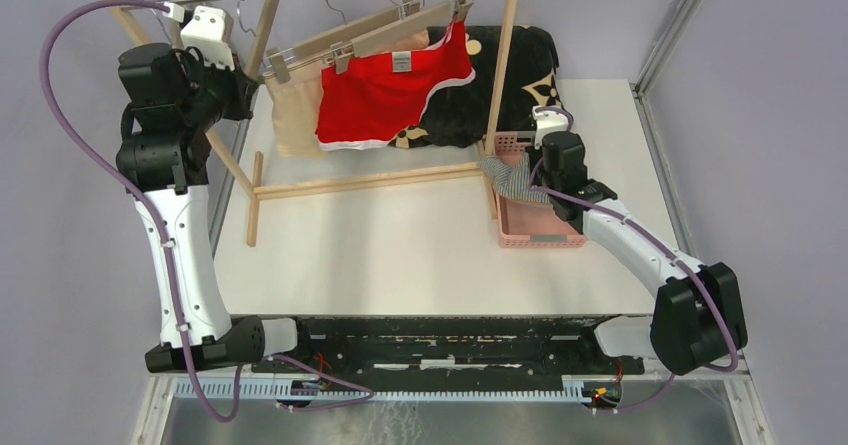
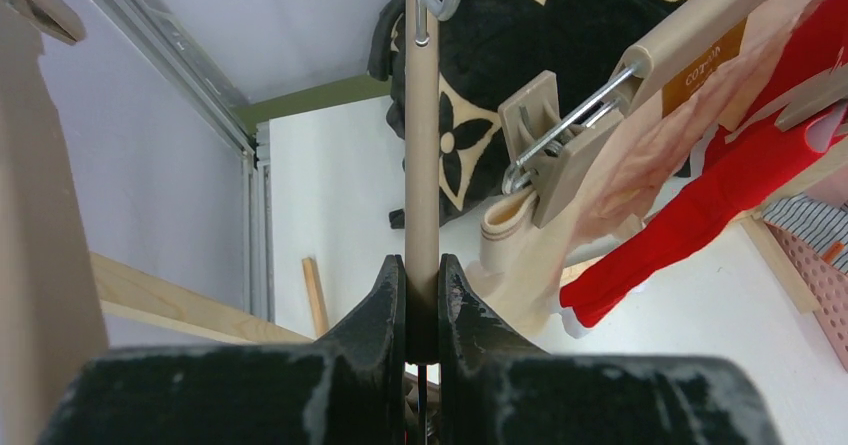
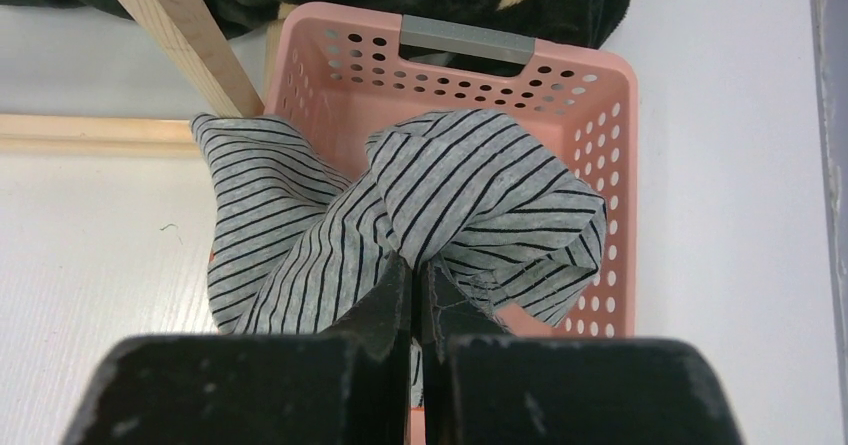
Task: Remove the underwear clipped to the hanger
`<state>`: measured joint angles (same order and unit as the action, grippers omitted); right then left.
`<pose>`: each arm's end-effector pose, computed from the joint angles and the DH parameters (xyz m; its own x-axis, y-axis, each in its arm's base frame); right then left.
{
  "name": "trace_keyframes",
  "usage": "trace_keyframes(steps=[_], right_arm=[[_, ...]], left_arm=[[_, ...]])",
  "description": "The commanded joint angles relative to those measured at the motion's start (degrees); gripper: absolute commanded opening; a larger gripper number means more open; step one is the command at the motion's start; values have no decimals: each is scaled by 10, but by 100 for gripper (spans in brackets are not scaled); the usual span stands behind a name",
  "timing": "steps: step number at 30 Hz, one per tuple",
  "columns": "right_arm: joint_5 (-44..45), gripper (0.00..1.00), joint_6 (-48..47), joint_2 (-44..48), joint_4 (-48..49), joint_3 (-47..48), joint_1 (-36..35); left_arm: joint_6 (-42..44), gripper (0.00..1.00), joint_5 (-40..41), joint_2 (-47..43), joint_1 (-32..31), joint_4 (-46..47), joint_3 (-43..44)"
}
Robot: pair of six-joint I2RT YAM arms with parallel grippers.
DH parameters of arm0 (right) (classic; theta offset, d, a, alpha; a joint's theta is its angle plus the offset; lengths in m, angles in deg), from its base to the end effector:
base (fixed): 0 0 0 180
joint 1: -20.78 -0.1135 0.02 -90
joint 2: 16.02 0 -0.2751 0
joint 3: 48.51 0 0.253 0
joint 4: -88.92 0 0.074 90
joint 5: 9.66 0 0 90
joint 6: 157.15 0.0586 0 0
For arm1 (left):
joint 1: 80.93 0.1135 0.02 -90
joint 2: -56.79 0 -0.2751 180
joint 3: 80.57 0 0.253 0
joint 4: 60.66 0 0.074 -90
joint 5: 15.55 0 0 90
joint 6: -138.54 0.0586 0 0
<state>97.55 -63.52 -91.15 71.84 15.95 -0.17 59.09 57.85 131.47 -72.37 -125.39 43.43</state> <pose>0.2986 0.0957 0.2720 -0.4401 -0.1037 -0.8919 -0.0693 0.9943 -0.0815 0.2376 0.0188 0.5361 -0.2346 0.1421 -0.9617 0.1756 0.9792 0.1019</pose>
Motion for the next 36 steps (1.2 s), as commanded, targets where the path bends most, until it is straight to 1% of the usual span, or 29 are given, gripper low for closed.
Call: trace_keyframes(steps=[1, 6, 10, 15, 18, 25, 28, 36], right_arm=[[-22, 1, 14, -3, 42, 6, 3], [-23, 1, 16, -14, 39, 9, 6], [14, 1, 23, -31, 23, 17, 10], [55, 1, 49, -26, 22, 4, 22], [90, 1, 62, -5, 31, -12, 26], [176, 1, 78, 55, 43, -50, 33], [175, 1, 78, 46, 27, -44, 38], [93, 1, 91, -52, 0, 3, 45]], left_arm=[[-4, 3, -21, -38, 3, 76, -21], [-4, 3, -28, -74, 3, 93, -76], [-4, 3, -24, -94, 3, 100, -96], [-2, 3, -6, -102, 3, 98, -90], [1, 3, 10, -101, 3, 101, -84], [6, 3, 39, -64, 3, 103, -58], [3, 3, 39, -50, 3, 105, -39], [-8, 3, 48, -37, 6, 114, -12]])
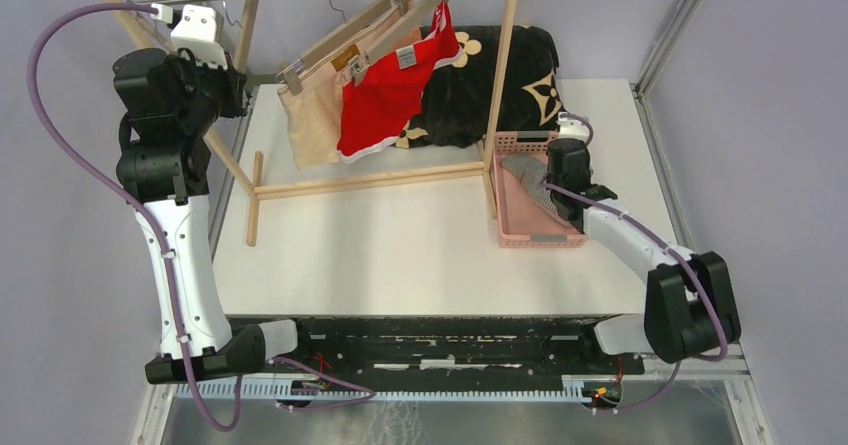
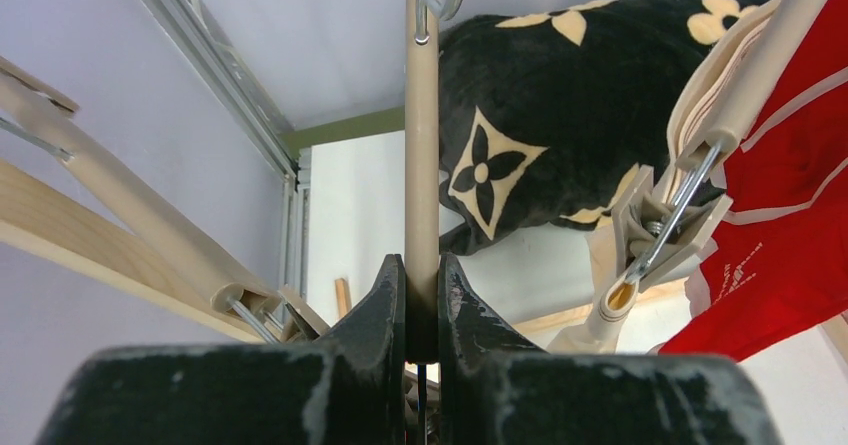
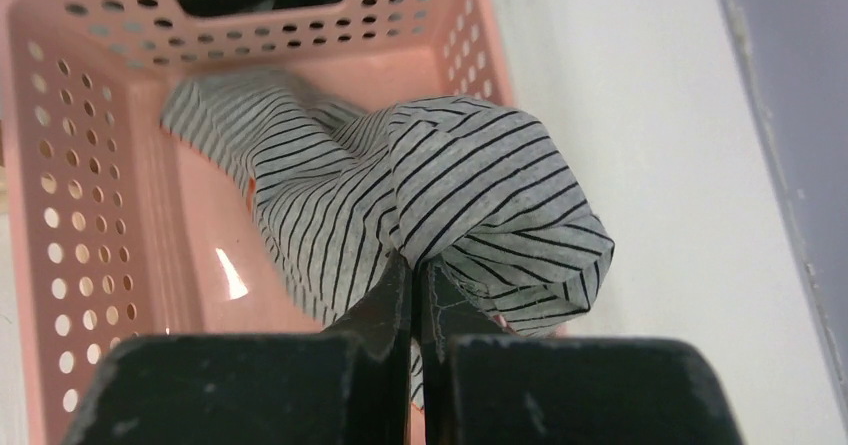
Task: Remove the underwear clipped to the hanger
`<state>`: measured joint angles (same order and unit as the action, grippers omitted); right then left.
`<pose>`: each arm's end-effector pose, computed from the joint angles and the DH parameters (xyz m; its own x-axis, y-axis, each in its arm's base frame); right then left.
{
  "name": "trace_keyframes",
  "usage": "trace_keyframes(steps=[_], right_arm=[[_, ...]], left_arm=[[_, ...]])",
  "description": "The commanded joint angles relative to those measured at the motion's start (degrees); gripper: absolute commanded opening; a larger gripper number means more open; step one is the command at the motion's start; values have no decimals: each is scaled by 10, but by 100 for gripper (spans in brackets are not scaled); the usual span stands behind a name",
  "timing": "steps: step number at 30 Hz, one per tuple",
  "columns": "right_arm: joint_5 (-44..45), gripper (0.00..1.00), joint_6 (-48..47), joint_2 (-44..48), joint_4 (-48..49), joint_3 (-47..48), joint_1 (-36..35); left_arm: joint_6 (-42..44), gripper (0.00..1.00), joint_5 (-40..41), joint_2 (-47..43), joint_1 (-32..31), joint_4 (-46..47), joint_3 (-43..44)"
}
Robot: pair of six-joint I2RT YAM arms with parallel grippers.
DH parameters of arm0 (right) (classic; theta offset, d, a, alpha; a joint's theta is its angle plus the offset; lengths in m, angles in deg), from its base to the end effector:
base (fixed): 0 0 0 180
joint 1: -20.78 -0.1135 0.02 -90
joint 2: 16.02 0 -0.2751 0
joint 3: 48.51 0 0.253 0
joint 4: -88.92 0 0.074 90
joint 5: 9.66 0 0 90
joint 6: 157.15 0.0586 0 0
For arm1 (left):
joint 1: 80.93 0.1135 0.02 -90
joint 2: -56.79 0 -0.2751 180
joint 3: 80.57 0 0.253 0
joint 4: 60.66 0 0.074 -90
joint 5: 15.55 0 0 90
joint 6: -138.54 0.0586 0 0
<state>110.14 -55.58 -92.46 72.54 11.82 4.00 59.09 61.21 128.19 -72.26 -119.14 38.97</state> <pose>0.2993 0.0598 0.2437 -0.4736 0.0390 -0.8799 0.2509 0.9636 -0.0924 0.2294 0.0214 0.5391 -0.1605 0.1558 -0.9747 0.1072 0.9844 0.1397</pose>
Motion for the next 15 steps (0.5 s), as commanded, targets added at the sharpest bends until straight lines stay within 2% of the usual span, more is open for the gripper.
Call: trace_keyframes(steps=[1, 10, 12, 15], right_arm=[[-42, 1, 11, -52, -15, 53, 4], [-99, 2, 17, -137, -57, 106, 7], [-110, 22, 16, -146, -68, 115, 7], [-115, 28, 17, -145, -70, 117, 7]], left_arm=[[-9, 3, 16, -3, 5, 55, 32], [-17, 3, 20, 9, 12, 58, 26], [-16, 3, 22, 14, 17, 58, 26], [-18, 3, 26, 23, 23, 58, 28]])
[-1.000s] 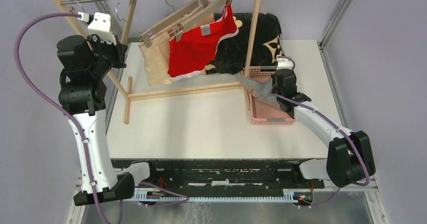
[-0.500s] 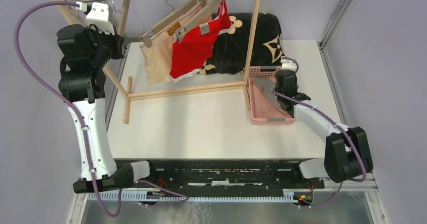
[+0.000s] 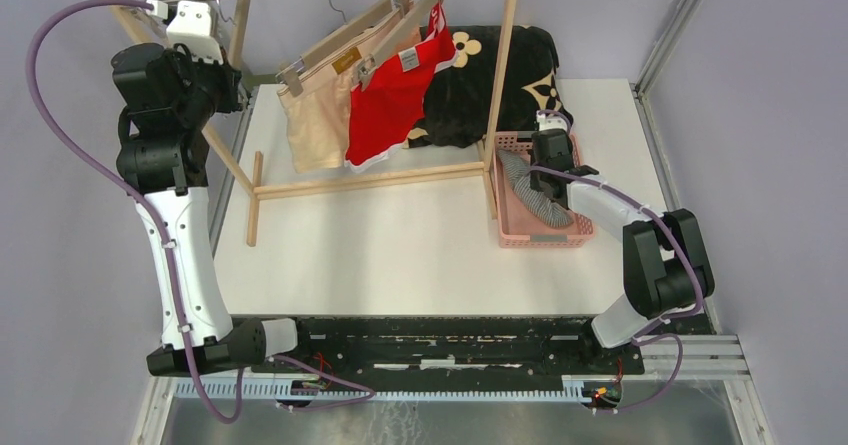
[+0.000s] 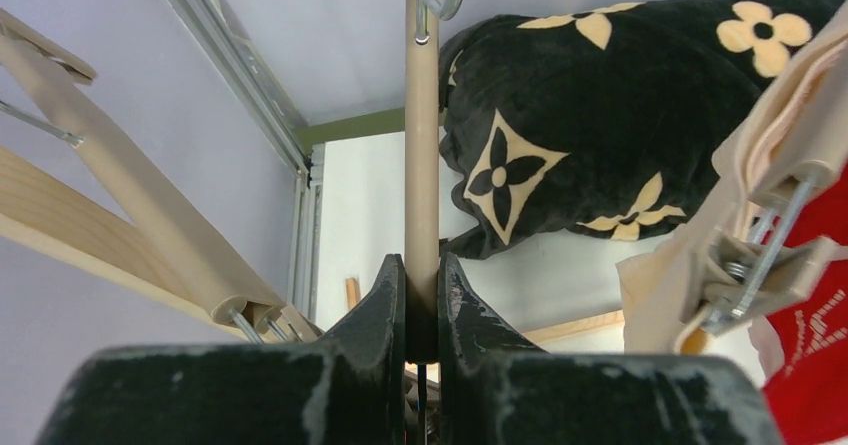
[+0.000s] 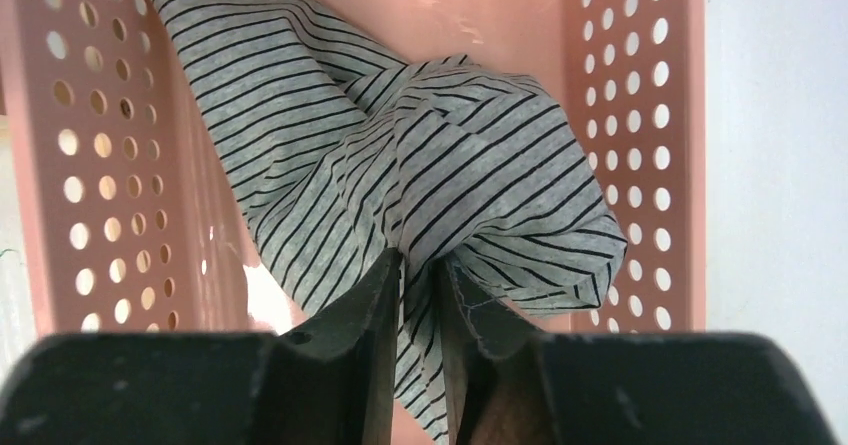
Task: Remove the underwear clipped to the hanger
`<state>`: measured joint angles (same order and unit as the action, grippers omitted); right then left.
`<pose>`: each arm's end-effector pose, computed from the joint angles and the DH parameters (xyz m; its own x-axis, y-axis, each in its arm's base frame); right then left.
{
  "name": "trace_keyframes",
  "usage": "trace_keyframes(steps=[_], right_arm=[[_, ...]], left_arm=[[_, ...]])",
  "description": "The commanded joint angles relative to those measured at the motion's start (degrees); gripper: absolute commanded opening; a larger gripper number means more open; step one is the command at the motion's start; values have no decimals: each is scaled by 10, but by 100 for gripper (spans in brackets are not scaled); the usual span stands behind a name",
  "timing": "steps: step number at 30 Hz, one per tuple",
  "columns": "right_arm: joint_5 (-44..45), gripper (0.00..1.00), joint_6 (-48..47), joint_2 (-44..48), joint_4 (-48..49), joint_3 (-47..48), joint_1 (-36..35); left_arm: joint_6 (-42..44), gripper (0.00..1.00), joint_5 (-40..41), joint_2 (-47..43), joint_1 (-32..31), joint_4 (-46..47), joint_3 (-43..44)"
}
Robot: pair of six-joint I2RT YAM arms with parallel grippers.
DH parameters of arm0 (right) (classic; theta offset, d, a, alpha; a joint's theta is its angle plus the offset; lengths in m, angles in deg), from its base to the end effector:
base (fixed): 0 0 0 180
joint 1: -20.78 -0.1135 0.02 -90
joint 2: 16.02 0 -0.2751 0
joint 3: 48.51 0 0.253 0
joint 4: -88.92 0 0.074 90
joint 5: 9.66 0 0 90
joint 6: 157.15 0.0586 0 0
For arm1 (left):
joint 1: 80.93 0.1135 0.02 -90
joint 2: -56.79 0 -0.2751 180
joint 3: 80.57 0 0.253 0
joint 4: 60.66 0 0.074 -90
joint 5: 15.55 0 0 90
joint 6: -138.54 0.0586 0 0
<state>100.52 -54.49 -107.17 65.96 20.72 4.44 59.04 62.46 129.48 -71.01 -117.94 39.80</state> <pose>0.3431 0.0795 0.2031 -0.6671 0.0188 -0.7447 0.1196 0.9894 -0.0822 0.2365 0.0290 0.5413 -0.1555 0.1538 -0.9758 0.0626 0.9874 0.1456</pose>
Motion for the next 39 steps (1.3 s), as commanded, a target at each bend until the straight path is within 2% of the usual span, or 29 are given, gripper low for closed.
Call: trace_keyframes(steps=[1, 6, 14, 20, 21, 22, 28, 31, 39], right_arm=[[-18, 32, 7, 5, -4, 27, 3], [-13, 43, 9, 31, 7, 10, 3], [-3, 47, 14, 75, 29, -17, 3], [-1, 47, 14, 84, 28, -17, 3], [-1, 47, 13, 88, 31, -21, 3], [-1, 47, 13, 94, 35, -25, 3], [-8, 46, 9, 124, 50, -40, 3], [-10, 46, 7, 135, 50, -43, 3], [-18, 45, 5, 163, 58, -56, 2]], left_arm=[[-19, 3, 15, 12, 12, 46, 21], [-27, 5, 32, 19, 19, 49, 19], [-48, 48, 45, -25, 19, 83, -31], [-58, 71, 22, -48, 20, 86, -21], [-58, 79, 23, -51, 20, 86, -18], [-58, 82, 24, -53, 20, 84, -17], [-60, 93, 56, -66, 20, 72, -8], [-60, 94, 65, -67, 20, 49, 11], [-81, 92, -1, -131, 20, 44, 24]])
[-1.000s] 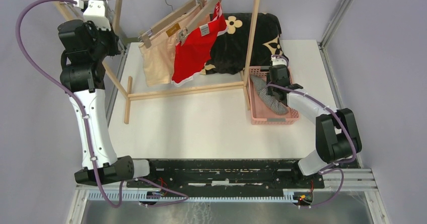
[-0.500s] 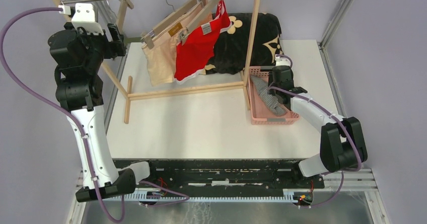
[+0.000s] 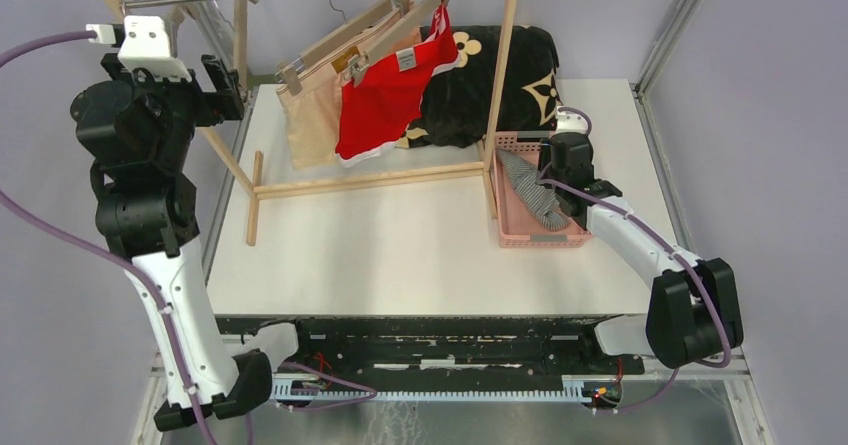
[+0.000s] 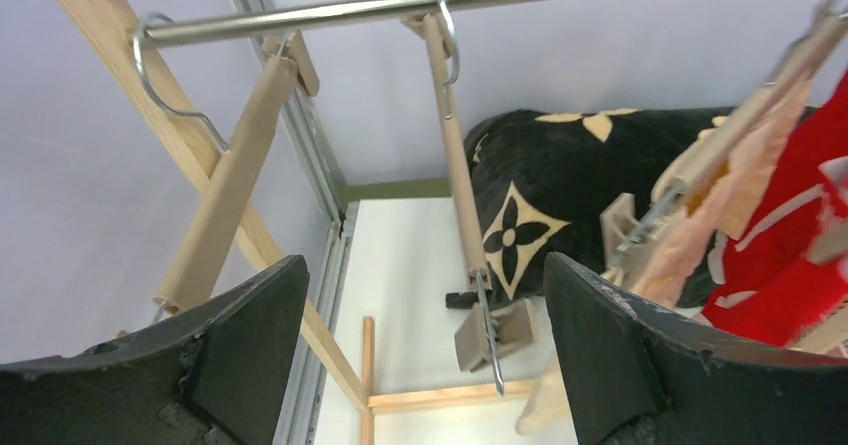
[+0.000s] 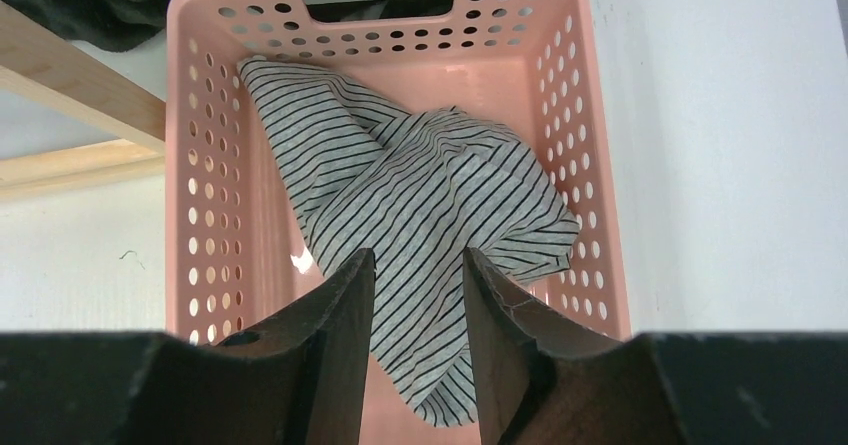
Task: Remove the underwear clipped to the hanger
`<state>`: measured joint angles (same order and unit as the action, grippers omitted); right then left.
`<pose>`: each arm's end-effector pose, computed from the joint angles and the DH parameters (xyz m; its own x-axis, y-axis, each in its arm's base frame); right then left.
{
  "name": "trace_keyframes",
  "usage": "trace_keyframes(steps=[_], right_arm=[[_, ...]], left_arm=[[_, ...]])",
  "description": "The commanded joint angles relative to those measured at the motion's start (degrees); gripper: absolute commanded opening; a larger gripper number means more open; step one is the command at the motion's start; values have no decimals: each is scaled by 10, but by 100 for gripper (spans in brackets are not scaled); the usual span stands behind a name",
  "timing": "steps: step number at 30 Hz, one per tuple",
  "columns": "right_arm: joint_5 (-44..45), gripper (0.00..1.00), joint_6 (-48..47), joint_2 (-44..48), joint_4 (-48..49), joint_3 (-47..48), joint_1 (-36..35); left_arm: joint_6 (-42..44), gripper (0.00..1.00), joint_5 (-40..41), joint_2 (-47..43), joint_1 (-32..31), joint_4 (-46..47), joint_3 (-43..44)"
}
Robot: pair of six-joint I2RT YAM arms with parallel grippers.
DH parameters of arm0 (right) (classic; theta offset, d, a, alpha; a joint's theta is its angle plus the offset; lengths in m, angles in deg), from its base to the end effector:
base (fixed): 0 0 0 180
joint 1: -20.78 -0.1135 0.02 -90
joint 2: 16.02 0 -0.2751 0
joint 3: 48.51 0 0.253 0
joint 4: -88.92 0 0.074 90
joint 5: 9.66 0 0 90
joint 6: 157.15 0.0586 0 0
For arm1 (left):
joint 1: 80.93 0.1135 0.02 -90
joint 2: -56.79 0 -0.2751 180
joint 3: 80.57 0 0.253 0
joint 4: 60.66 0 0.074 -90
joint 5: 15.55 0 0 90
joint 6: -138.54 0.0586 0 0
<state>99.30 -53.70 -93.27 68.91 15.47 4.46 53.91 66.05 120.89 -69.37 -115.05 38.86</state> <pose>0.3064 0.0699 0.2527 -0.5134 0.0789 -0.8545 0.1176 0.9928 0.0211 0.1739 0.0268 0.5712 0.0108 0.0967 -0.9953 -0.0564 0.9938 0.0960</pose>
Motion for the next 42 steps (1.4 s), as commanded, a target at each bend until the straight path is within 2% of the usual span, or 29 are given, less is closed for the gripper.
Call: trace_keyframes(steps=[1, 2, 4, 6, 9, 18, 24, 26, 28, 32, 38, 42], right_arm=[[-8, 45, -3, 26, 30, -4, 2], [-10, 45, -2, 28, 30, -4, 2], [-18, 44, 0, 31, 32, -5, 2], [-25, 43, 1, 34, 34, -6, 1], [-34, 40, 0, 41, 29, -5, 1], [-38, 40, 4, 85, 29, -21, 1], [-52, 40, 10, 91, 31, -19, -1], [-57, 40, 12, 91, 32, -15, -3], [-59, 40, 12, 91, 31, -13, -5], [-53, 40, 6, 93, 22, -7, -6], [-23, 40, -17, 104, 12, -15, -6], [-39, 40, -14, 91, 21, -12, -6]], left_arm=[[-35, 90, -53, -54, 4, 22, 35], [-43, 88, -73, -62, 4, 30, 35], [-65, 77, -127, -68, 4, 48, 42], [-93, 72, -191, -58, 4, 63, 54], [-122, 72, -272, -16, 4, 67, 90], [-135, 70, -345, 83, 3, 59, 159], [-120, 70, -324, 97, -2, 55, 154], [-112, 72, -290, 109, -20, 55, 155], [-91, 74, -241, 129, -68, 42, 166], [-16, 76, -84, 189, -196, -26, 219], [-11, 77, -49, 220, -205, 1, 211], [-3, 78, -39, 214, -205, 15, 194]])
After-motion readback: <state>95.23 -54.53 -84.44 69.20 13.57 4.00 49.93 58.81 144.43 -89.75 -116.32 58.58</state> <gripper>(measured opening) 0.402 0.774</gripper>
